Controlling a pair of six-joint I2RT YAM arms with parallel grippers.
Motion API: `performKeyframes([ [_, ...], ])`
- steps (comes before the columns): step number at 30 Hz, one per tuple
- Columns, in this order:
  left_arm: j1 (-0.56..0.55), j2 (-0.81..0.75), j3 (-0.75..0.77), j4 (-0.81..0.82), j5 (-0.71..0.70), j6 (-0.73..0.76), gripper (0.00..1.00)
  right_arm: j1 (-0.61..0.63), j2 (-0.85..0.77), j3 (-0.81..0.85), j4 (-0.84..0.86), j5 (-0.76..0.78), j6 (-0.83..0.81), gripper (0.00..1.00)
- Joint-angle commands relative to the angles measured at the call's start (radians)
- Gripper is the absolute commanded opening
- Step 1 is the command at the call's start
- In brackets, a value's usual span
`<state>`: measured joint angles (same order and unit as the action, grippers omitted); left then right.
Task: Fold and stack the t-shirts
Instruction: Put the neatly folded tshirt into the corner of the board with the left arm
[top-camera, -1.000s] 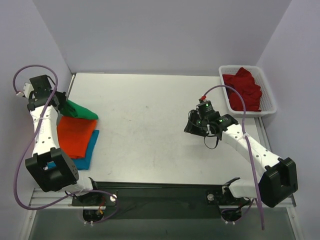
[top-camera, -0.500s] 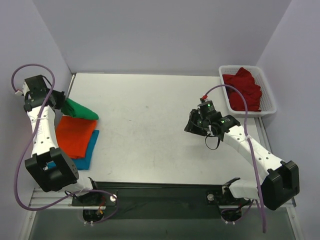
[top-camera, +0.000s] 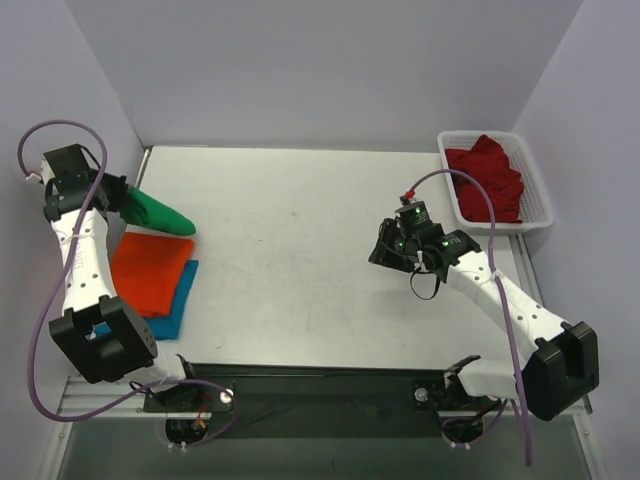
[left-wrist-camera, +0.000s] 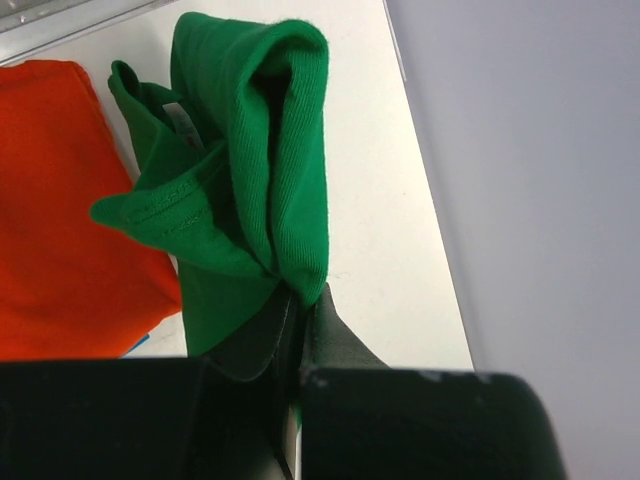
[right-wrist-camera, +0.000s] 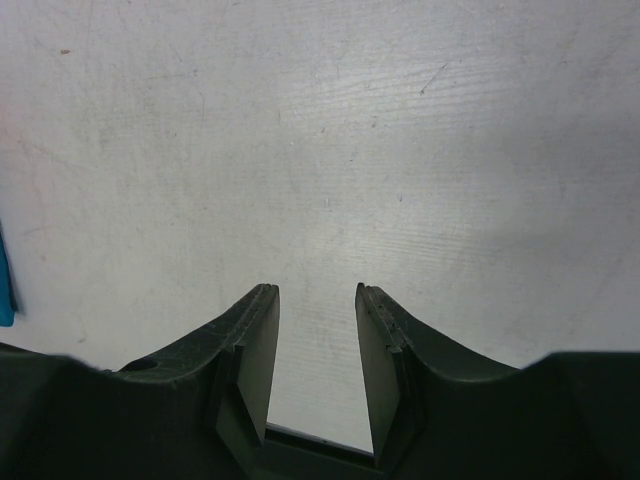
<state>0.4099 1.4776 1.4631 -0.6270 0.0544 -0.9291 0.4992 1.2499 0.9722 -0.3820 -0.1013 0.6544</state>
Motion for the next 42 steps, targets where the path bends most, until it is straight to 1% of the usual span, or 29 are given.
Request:
performKeyframes([
  [1, 0.012, -0.066, 0.034, 0.039, -0.028, 0.021, 0.00, 0.007, -0.033, 0.007, -0.018, 0.005, -0.004, 0.37],
  [5, 0.044, -0.111, -0.059, 0.043, -0.013, 0.015, 0.00, 0.015, -0.033, 0.000, -0.021, -0.005, -0.004, 0.37],
  [9, 0.122, -0.184, -0.205, 0.042, 0.028, 0.016, 0.00, 0.025, -0.040, -0.007, -0.021, -0.008, -0.006, 0.37],
  [10, 0.162, -0.222, -0.233, 0.049, 0.047, 0.027, 0.00, 0.027, -0.040, -0.009, -0.021, -0.008, -0.007, 0.38],
  [11, 0.180, -0.241, -0.292, 0.052, 0.053, 0.035, 0.00, 0.032, -0.038, -0.010, -0.023, -0.009, -0.007, 0.38],
  [14, 0.245, -0.310, -0.355, 0.004, 0.059, 0.073, 0.00, 0.042, -0.030, -0.013, -0.023, -0.009, -0.007, 0.38],
  [15, 0.254, -0.330, -0.404, -0.008, 0.056, 0.082, 0.00, 0.051, -0.029, -0.015, -0.023, -0.009, -0.006, 0.38],
  [16, 0.262, -0.374, -0.431, -0.022, 0.035, 0.094, 0.09, 0.056, -0.021, -0.017, -0.023, -0.008, -0.006, 0.38],
  [17, 0.264, -0.401, -0.458, -0.042, 0.015, 0.099, 0.22, 0.062, -0.018, -0.017, -0.024, -0.003, -0.004, 0.38],
  [18, 0.268, -0.428, -0.536, -0.040, -0.002, 0.099, 0.31, 0.076, -0.015, -0.018, -0.023, 0.000, -0.002, 0.38],
  [19, 0.270, -0.485, -0.570, -0.031, -0.002, 0.108, 0.37, 0.082, -0.012, -0.020, -0.023, 0.002, 0.001, 0.38],
  [20, 0.274, -0.511, -0.605, -0.019, -0.001, 0.113, 0.55, 0.088, -0.012, -0.020, -0.021, 0.006, 0.001, 0.38],
  [21, 0.274, -0.536, -0.627, -0.023, -0.005, 0.116, 0.65, 0.094, -0.012, -0.021, -0.023, 0.014, 0.002, 0.38],
  [22, 0.274, -0.580, -0.658, -0.031, -0.010, 0.116, 0.78, 0.104, -0.012, -0.024, -0.021, 0.015, 0.002, 0.38],
  [23, 0.274, -0.602, -0.668, -0.030, -0.007, 0.119, 0.97, 0.108, -0.014, -0.026, -0.021, 0.018, 0.005, 0.38],
  [25, 0.274, -0.657, -0.691, -0.027, -0.005, 0.125, 0.97, 0.116, -0.021, -0.030, -0.021, 0.023, 0.008, 0.38],
  [26, 0.274, -0.668, -0.698, 0.002, 0.010, 0.131, 0.97, 0.117, -0.024, -0.032, -0.021, 0.025, 0.014, 0.38],
  [30, 0.268, -0.669, -0.689, 0.035, 0.096, 0.164, 0.98, 0.130, -0.040, -0.040, -0.017, 0.043, 0.020, 0.38],
  [33, 0.221, -0.649, -0.685, 0.061, 0.168, 0.182, 0.97, 0.130, -0.056, -0.049, -0.017, 0.057, 0.024, 0.39],
  [34, 0.149, -0.642, -0.687, 0.069, 0.164, 0.184, 0.97, 0.130, -0.063, -0.052, -0.015, 0.061, 0.024, 0.39],
  [35, 0.101, -0.639, -0.687, 0.082, 0.151, 0.184, 0.97, 0.128, -0.073, -0.055, -0.017, 0.066, 0.022, 0.39],
  [36, 0.033, -0.636, -0.685, 0.087, 0.127, 0.182, 0.97, 0.130, -0.079, -0.062, -0.015, 0.069, 0.021, 0.40],
  [37, -0.033, -0.628, -0.684, 0.087, 0.058, 0.173, 0.97, 0.130, -0.084, -0.067, -0.015, 0.077, 0.022, 0.40],
  [38, -0.175, -0.623, -0.682, 0.093, 0.024, 0.165, 0.97, 0.130, -0.099, -0.072, -0.015, 0.089, 0.022, 0.40],
  [39, -0.240, -0.617, -0.684, 0.095, -0.041, 0.156, 0.97, 0.128, -0.107, -0.081, -0.014, 0.092, 0.022, 0.41],
  [40, -0.297, -0.605, -0.684, 0.096, -0.069, 0.136, 0.97, 0.128, -0.122, -0.084, -0.015, 0.097, 0.022, 0.41],
  [41, -0.400, -0.599, -0.687, 0.114, -0.085, 0.134, 0.97, 0.128, -0.132, -0.087, -0.017, 0.098, 0.021, 0.41],
  [42, -0.466, -0.591, -0.693, 0.122, -0.117, 0.128, 0.97, 0.128, -0.141, -0.098, -0.015, 0.098, 0.021, 0.41],
])
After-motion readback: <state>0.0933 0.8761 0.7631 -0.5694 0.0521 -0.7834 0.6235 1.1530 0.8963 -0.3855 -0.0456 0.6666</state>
